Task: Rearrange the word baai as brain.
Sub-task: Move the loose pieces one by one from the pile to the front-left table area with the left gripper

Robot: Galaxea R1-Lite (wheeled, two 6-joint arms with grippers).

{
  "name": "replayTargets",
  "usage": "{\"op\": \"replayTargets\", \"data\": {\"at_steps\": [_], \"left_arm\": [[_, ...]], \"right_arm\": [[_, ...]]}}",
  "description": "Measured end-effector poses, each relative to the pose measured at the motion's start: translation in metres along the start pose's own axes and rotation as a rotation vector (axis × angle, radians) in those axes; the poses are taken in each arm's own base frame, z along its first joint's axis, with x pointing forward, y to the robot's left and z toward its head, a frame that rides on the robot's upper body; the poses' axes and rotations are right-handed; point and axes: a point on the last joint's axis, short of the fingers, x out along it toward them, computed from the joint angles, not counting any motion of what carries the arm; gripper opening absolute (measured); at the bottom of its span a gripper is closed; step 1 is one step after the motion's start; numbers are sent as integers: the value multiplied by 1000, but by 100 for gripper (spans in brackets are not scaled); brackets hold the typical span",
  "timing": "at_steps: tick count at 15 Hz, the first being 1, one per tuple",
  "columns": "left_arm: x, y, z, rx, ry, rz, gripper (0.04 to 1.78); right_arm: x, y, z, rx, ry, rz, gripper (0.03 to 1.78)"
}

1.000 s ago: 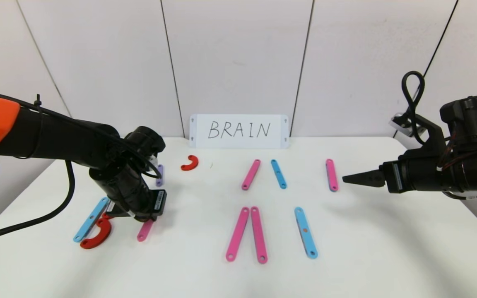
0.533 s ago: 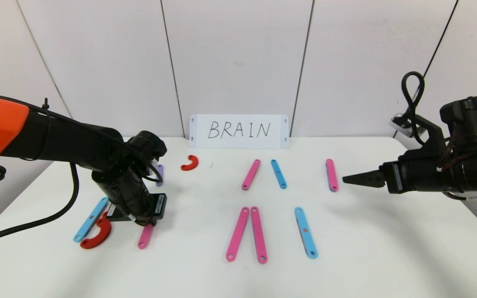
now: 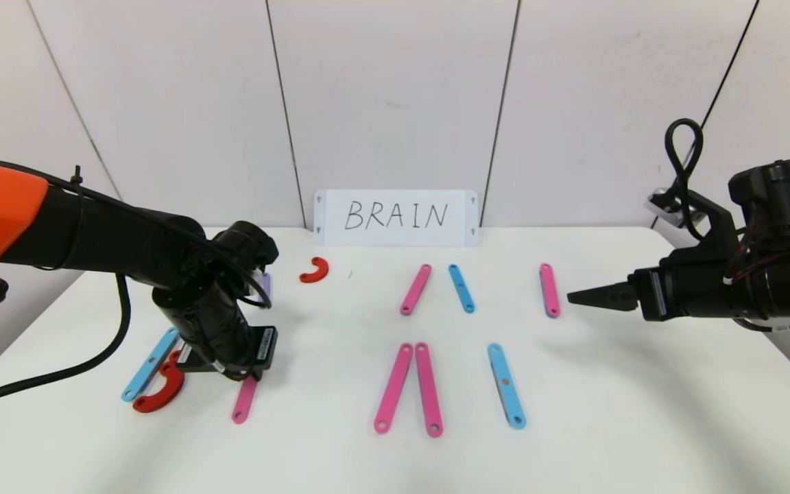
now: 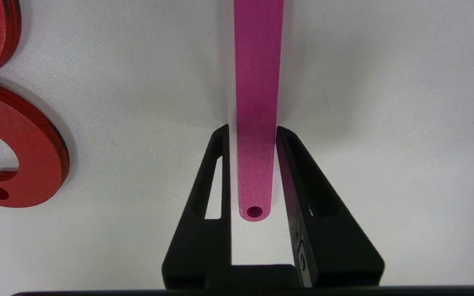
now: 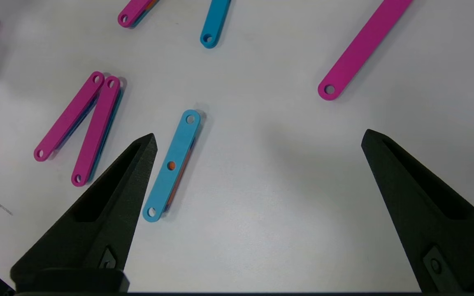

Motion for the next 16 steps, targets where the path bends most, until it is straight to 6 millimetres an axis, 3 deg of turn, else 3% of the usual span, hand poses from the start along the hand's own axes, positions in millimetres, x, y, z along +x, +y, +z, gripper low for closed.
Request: {"op": "replayTargets", "data": {"at_steps": [2,6,8,11,16], "left_arm": [[0,0,0,0,-1,-1,70],[-3,0,1,1,-8,-4,137],[-7,-1,2,5,-27,-10,159],[-18,-3,8,16,-75,-27,174],[-41,-10,34,115,-209,-60,174]], "right_arm": [[0,0,0,1,1,0,174],[1,1,-1,-1,3,2,174],[1,1,-1,-1,4,3,174],[0,1,0,-2,3,3,174],[-1,1,0,-1,-2,0,174]]}}
